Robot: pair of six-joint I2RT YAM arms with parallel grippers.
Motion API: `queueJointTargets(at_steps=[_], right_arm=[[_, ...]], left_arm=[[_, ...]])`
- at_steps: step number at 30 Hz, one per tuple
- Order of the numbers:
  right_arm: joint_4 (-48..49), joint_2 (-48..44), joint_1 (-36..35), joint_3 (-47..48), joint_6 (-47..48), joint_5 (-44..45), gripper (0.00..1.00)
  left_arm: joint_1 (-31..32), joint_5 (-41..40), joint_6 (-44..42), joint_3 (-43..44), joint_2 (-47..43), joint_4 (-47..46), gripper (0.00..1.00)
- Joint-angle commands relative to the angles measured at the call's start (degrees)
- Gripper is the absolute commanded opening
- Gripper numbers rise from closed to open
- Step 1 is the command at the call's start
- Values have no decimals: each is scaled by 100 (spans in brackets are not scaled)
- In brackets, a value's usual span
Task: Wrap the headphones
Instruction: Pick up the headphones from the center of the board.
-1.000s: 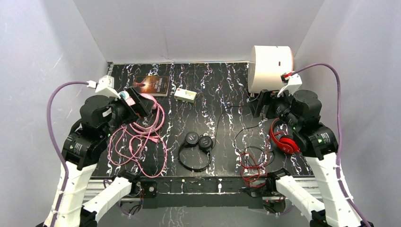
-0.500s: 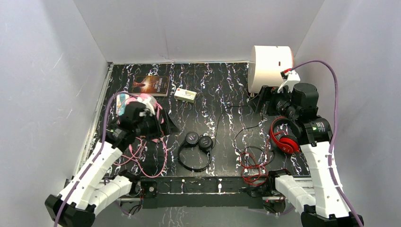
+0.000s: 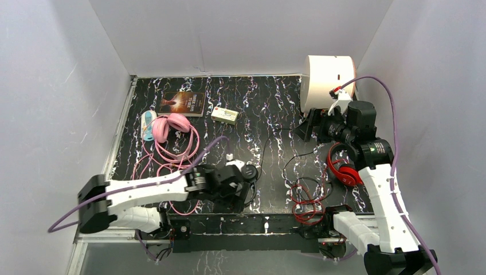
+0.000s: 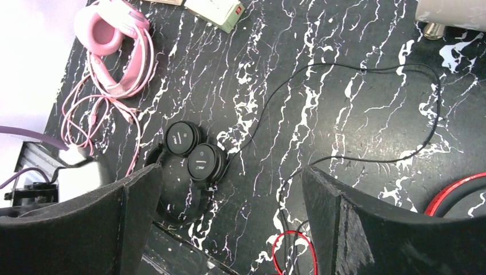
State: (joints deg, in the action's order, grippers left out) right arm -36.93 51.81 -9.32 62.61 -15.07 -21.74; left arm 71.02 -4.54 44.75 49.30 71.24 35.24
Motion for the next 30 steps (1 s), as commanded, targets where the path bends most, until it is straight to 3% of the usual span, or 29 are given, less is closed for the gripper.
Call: queueJointTargets(at_steps=[1,8,14,18,24,30], right_arm=[[496,-86,54,28,45,-273,98],[529,-179,54,-66,92,-285,99],[590,-165,58,-129,83,-375,99],[577,-186,56,-145,83,-394,98],[625,-136,53,-335,117,-536,99],[714,-76,53,-506,97,-782,99]], left_arm=[[209,-834,-322,393,830,-150,74],[254,-858,-565,420,1833,-1053,67],[254,-1261,-521,409,2231,-1119,45],[254,-1387,-462,247,1756,-953,22],[195,-1041,-549,312,413,-711,7],[-305,-421,-673,563,-750,-583,0]])
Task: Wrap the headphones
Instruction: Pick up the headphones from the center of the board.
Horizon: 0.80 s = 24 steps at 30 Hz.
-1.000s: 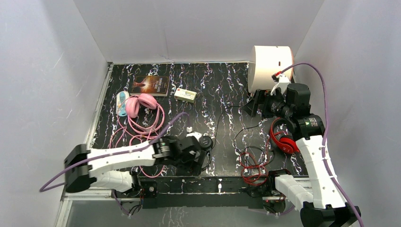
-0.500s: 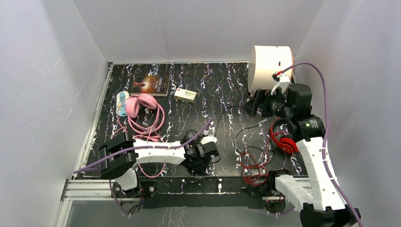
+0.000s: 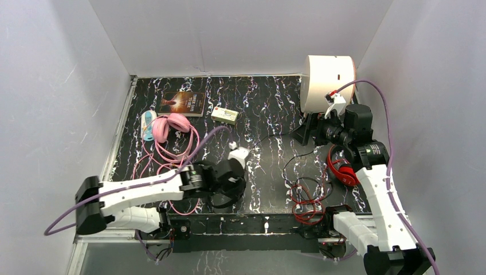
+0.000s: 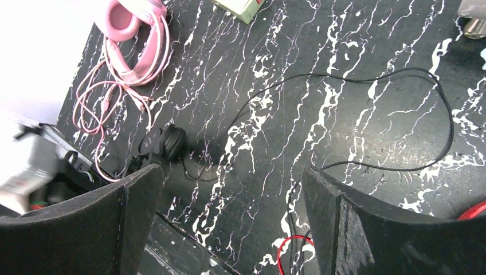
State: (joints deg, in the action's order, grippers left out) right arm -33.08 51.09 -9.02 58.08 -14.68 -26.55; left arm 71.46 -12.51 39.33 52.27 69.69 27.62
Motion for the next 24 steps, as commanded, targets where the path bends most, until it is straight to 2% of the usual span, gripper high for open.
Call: queueJointTargets(at_steps=[1,6,12,16,20,24], right_arm=[[362,3,21,-72,47,-359,99],[475,94,17,-103,71,-846,99],[1135,142,-46,-533,36,-2042,99],[2096,271,-483,-1016,-528,-2351,99],[2826,494,-1326,-1196,-783,-2236,99],[3921,480,-2007,-1281,-1196,-2290,99]], left_arm=[[-518,504,-182,319,-709,179,0],[-1505,1815,-434,623,-996,-137,0],[-2564,3492,-240,1126,-847,-1027,0],[-2991,4392,313,1314,-726,-1914,0],[-3455,5143,1327,1165,-744,-3266,0],[-3700,5045,2181,921,-716,-3785,0]])
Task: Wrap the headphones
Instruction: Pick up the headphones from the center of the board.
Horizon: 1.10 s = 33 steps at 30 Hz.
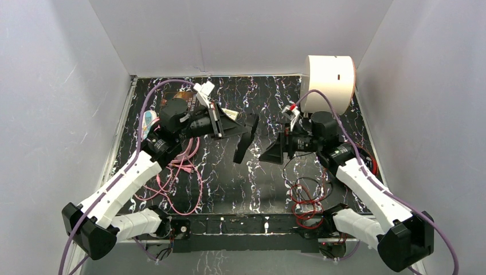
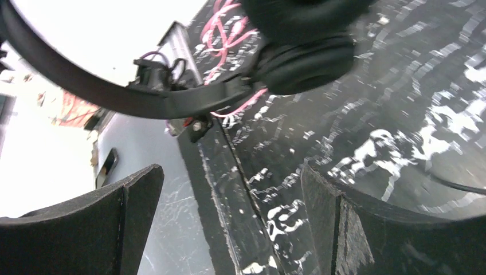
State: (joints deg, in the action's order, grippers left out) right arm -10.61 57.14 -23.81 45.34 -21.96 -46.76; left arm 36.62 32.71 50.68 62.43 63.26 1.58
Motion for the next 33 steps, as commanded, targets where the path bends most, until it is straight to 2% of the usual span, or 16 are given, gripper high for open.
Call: queueJointTargets(at_steps=[1,4,7,8,12,16,23,28,33], right_arm=[[1858,-162,-676,-22,-502,-242,99],[2459,-203,-1061,-101,-623,-159,99],[2942,-215,-1490,-253,-731,430,99],[3205,-219,-1608,-360,-747,572,96],[3952,-83,-2001,-647,-665,1057,74],[4734,95,-2288,-954,-613,1246,66],[6052,82,-2568,-1526,-599,1732,57],[6422,239,-2583,-1591,-576,1765,53],[6649,332,-2585,-1749,-575,1840,41]], left_arm=[[-250,458,1217,-212,-85,-1294,0],[-340,276,1777,-549,-110,-1693,0],[-419,232,2376,-890,-128,-2276,0],[-445,228,2558,-993,-142,-2473,0],[-520,237,3020,-1228,-156,-3024,0],[-545,122,3176,-1287,-237,-3084,0],[-586,107,3749,-1544,-275,-3777,0],[-594,77,3935,-1660,-296,-4061,0],[-595,87,3978,-1686,-359,-4139,0]])
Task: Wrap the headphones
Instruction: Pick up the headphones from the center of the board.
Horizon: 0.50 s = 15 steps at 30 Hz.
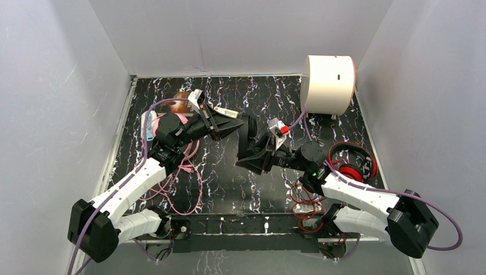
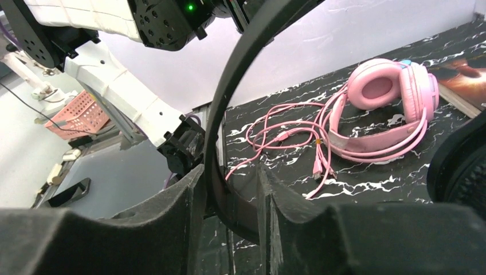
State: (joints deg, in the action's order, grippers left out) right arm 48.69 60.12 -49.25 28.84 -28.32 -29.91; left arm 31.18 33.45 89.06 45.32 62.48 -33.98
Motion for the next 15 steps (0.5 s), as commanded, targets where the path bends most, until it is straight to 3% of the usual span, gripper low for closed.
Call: queueJointTargets(at_steps=[1,7,8,10,12,15], right_arm=[[705,35,-44,-112,73,160,38],[-1,-372,-46,-168,326,531,5],[-406,-513,-45,-157,431,627,0],[-1195,-808,-36,-67,703,825,0],[-2001,-1018,-41,68,1070,953,0],[-3644,-1027,-40,565,1882,1034,0]], left_arm=[[-60,25,136,22,-291,-551,0],[-186,51,-67,-72,-552,77,0],[-224,51,-309,29,-613,528,0],[-267,-110,-1155,427,-751,1904,2],[-270,-630,-2435,992,-845,3722,28],[-270,-1366,-3414,1527,-937,5525,70]])
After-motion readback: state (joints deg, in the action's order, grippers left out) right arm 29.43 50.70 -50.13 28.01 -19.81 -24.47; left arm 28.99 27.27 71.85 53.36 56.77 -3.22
